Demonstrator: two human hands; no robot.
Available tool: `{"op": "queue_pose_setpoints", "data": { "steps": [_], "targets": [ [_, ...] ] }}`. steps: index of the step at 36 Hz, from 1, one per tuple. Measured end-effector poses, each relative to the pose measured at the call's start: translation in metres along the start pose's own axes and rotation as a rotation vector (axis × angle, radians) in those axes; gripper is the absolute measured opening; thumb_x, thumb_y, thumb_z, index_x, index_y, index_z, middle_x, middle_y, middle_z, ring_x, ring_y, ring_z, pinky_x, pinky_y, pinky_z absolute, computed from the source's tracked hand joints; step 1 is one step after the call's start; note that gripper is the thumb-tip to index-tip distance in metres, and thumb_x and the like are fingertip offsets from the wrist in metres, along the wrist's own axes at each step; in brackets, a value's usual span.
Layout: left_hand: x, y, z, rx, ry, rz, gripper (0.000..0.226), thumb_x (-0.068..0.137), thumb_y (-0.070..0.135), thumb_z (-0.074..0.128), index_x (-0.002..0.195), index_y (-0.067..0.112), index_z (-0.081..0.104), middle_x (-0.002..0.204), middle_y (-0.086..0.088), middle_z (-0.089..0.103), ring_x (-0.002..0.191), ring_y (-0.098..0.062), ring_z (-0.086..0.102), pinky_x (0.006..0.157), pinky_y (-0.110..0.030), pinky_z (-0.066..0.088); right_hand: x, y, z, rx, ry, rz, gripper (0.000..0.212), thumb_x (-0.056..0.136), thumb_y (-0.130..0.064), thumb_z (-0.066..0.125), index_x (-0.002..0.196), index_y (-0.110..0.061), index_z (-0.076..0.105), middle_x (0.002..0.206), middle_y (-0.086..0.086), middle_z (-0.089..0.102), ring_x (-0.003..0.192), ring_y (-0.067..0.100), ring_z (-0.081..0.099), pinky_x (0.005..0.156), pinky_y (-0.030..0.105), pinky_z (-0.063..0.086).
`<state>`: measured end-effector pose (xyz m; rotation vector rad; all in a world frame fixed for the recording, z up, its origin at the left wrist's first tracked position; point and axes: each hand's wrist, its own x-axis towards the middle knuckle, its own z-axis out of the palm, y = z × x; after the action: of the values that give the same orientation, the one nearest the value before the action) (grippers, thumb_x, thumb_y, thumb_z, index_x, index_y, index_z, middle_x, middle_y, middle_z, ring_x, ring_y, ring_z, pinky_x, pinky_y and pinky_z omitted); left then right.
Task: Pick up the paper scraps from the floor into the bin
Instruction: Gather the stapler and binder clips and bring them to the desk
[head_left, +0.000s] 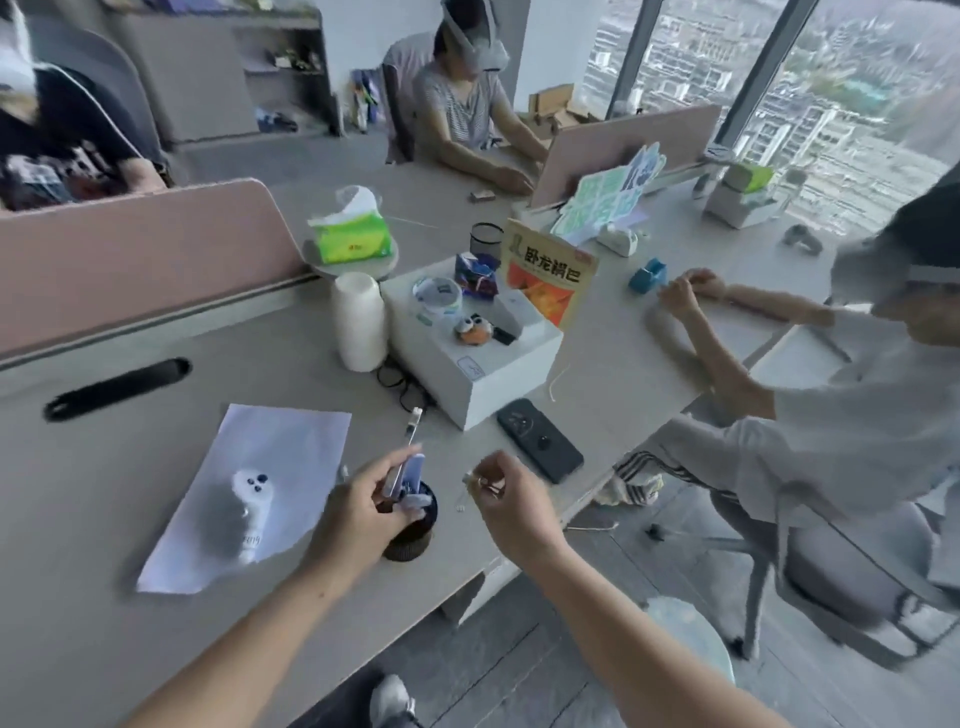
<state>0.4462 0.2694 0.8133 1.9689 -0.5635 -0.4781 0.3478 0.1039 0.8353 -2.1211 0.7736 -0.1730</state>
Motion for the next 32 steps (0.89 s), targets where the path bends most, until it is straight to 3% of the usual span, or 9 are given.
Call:
{"op": "queue_pose_setpoints", "data": {
  "steps": [7,13,18,23,28,32],
  "targets": [
    [0.013,-0.024,-0.016,-0.056,0.068,-0.070,0.071,0.072,-0.002,0.081,0.122,0.043,0.060,0.111,0.010,0.068,0.088,-0.008,0.072,0.089,-0.025,0.053,0.049,-0.023,0.061,-0.150,-0.255,0.089,0.004,0.089,-0.018,0.055,0.089,-0.020,0.058,0.085,-0.003,0.060,0.079,0.017,0.056,0.061,0.024,0.043],
    [0.010,-0.033,-0.014,-0.039,0.066,-0.109,0.065,0.074,-0.006,0.078,0.124,0.031,0.062,0.107,0.008,0.068,0.083,0.001,0.069,0.076,-0.006,0.046,0.062,-0.022,0.081,-0.186,-0.384,0.160,0.018,0.081,-0.008,0.056,0.096,-0.013,0.066,0.091,0.000,0.064,0.089,0.022,0.062,0.073,0.031,0.052],
    [0.009,-0.045,-0.007,-0.023,0.089,-0.146,0.064,0.074,0.003,0.079,0.124,0.038,0.061,0.110,0.013,0.069,0.092,-0.008,0.069,0.087,-0.021,0.051,0.072,-0.013,0.074,-0.118,-0.435,0.162,0.018,0.083,-0.013,0.058,0.096,-0.016,0.070,0.096,-0.001,0.069,0.091,0.018,0.063,0.073,0.026,0.050],
    [0.007,-0.037,-0.001,-0.022,0.089,-0.101,0.062,0.075,0.007,0.081,0.126,0.035,0.061,0.117,0.022,0.065,0.106,0.005,0.061,0.087,-0.005,0.041,0.088,-0.009,0.063,0.179,-0.329,0.255,0.021,0.094,-0.026,0.056,0.094,-0.013,0.073,0.090,-0.001,0.073,0.081,0.017,0.064,0.078,0.033,0.054],
    [0.008,-0.034,0.005,0.017,0.050,-0.060,0.058,0.075,0.008,0.080,0.123,0.033,0.062,0.118,0.021,0.065,0.109,0.004,0.059,0.092,-0.011,0.044,0.110,-0.018,0.060,0.406,-0.523,0.548,0.042,0.090,-0.057,0.053,0.099,-0.022,0.074,0.098,-0.009,0.072,0.078,0.013,0.054,0.069,0.029,0.035],
    [0.009,-0.033,0.009,0.008,0.004,-0.059,0.058,0.076,0.004,0.078,0.123,0.033,0.063,0.117,0.019,0.065,0.105,0.008,0.059,0.090,-0.009,0.043,0.116,-0.018,0.071,0.455,-0.590,0.600,0.028,0.086,-0.049,0.064,0.091,-0.024,0.076,0.094,-0.010,0.069,0.079,0.013,0.051,0.068,0.030,0.029]
  ]
}}
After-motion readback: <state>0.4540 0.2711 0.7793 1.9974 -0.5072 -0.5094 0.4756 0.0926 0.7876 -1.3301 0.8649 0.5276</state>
